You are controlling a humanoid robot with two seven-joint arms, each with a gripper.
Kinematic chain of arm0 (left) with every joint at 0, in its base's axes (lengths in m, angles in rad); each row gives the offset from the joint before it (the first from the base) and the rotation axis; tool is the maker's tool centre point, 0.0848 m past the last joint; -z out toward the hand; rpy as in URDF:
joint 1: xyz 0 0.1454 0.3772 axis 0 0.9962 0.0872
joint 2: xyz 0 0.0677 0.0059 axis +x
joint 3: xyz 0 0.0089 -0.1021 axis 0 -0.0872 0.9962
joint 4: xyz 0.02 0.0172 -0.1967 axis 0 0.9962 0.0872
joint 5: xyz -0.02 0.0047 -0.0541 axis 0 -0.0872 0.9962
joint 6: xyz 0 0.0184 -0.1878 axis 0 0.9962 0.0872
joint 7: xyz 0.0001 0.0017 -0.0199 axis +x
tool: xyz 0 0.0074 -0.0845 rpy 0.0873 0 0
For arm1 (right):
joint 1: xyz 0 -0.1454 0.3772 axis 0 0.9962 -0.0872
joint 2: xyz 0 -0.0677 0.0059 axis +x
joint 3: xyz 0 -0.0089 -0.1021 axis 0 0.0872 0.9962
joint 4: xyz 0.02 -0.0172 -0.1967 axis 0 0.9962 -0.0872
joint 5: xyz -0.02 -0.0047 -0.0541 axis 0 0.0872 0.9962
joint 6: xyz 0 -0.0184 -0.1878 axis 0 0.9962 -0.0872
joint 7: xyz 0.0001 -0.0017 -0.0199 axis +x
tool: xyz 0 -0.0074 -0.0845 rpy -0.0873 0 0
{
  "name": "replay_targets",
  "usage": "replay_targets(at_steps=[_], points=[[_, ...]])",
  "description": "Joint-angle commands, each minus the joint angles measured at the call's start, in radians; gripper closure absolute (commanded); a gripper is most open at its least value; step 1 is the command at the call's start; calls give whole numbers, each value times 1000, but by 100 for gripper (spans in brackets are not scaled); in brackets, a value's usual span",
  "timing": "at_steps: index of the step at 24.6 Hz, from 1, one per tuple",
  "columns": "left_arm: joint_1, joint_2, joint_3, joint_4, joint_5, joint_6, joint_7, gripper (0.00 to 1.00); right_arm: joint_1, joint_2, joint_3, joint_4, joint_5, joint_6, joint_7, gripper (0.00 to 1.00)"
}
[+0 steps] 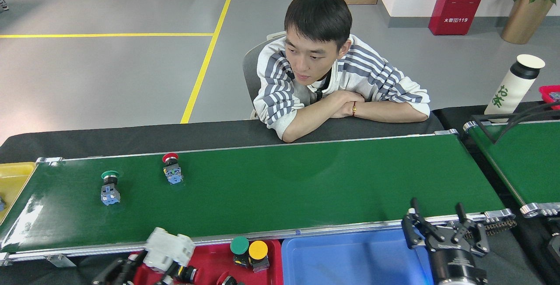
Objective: Pick switch part from conveyor to tray
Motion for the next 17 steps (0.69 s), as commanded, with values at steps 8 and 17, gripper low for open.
replay_targets(at_steps=[8,17], points=[[-218,-26,-434,-16,-216,-28,-36,92,-17,-73,-7,-2,-96,-90,-8,0],[-212,-202,-521,-3,-493,-28,-34,0,-30,-74,-5,3,-96,-162,20,0]])
